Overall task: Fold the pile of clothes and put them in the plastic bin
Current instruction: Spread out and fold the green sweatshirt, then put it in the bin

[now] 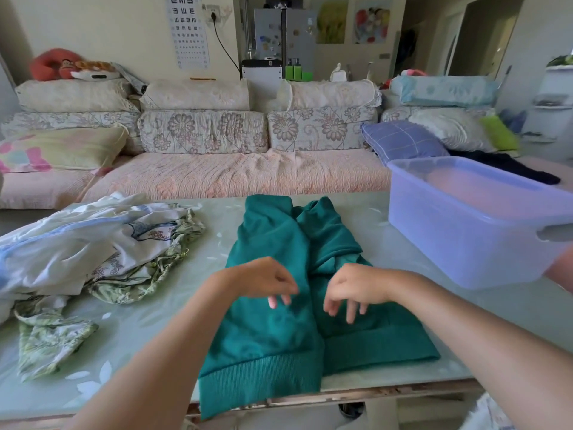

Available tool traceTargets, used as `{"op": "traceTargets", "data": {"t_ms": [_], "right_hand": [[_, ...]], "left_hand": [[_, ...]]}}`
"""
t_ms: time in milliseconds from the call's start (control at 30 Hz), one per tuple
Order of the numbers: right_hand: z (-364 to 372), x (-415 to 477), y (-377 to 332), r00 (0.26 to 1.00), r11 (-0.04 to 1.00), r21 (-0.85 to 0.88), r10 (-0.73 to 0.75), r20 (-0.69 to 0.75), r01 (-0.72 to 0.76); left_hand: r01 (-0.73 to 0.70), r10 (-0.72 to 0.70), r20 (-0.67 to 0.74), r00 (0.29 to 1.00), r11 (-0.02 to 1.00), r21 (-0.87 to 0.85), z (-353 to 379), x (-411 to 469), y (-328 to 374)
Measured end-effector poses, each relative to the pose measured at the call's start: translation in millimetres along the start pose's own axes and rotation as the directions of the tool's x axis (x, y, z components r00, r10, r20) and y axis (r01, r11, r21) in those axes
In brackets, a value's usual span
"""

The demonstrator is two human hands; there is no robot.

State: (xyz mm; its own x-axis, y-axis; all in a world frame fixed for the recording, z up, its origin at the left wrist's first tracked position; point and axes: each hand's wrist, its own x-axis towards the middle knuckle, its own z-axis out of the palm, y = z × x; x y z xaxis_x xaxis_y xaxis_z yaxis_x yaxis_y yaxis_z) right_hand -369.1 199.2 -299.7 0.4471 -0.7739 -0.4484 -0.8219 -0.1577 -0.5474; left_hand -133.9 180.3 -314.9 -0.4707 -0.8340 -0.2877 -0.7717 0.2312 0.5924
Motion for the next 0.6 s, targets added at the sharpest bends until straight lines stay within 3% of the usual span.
{"op": "traceTargets", "data": {"t_ms": [67,133,167,233,333,400,500,600], "right_hand": [[-1,13,5,0.959,0.991,-0.120,-0.092,-0.269,0.062],[-5,32,6,0.873,0.982,-0.174,-0.152,-0.463,0.079],[-6,42,5,0.841,0.985,-0.147,-0.155,-0.518,0.091],[-9,59,2,0.810,0.992,-0.080,-0.130,-0.572,0.102],[-10,88,-1,0.802,0.986,-0.141,-0.155,-0.578,0.089],[-8,102,-1,0.840,0.965,-0.263,-0.141,-0.524,-0.003],[-2,125,5,0.911,0.935,-0.341,-0.053,-0.408,-0.099],[1,142,12,0.936,0.919,-0.372,-0.012,-0.353,-0.128]], "left_hand": [[-0.034,0.023,-0.298,0.954,0.999,-0.031,-2,18,-2],[-0.056,0.071,-0.576,0.814,0.997,0.044,-5,36,-8],[-0.068,0.128,-0.643,0.755,0.991,0.118,-6,46,-13],[-0.010,0.166,-0.641,0.749,0.971,0.239,-9,62,-23],[0.132,0.042,-0.503,0.863,0.943,0.305,-9,76,-36],[0.168,-0.031,-0.413,0.910,0.940,0.298,-8,80,-47],[0.292,-0.175,-0.365,0.914,0.910,0.296,-11,85,-59],[0.392,-0.303,-0.327,0.895,0.885,0.253,-19,92,-59]]}}
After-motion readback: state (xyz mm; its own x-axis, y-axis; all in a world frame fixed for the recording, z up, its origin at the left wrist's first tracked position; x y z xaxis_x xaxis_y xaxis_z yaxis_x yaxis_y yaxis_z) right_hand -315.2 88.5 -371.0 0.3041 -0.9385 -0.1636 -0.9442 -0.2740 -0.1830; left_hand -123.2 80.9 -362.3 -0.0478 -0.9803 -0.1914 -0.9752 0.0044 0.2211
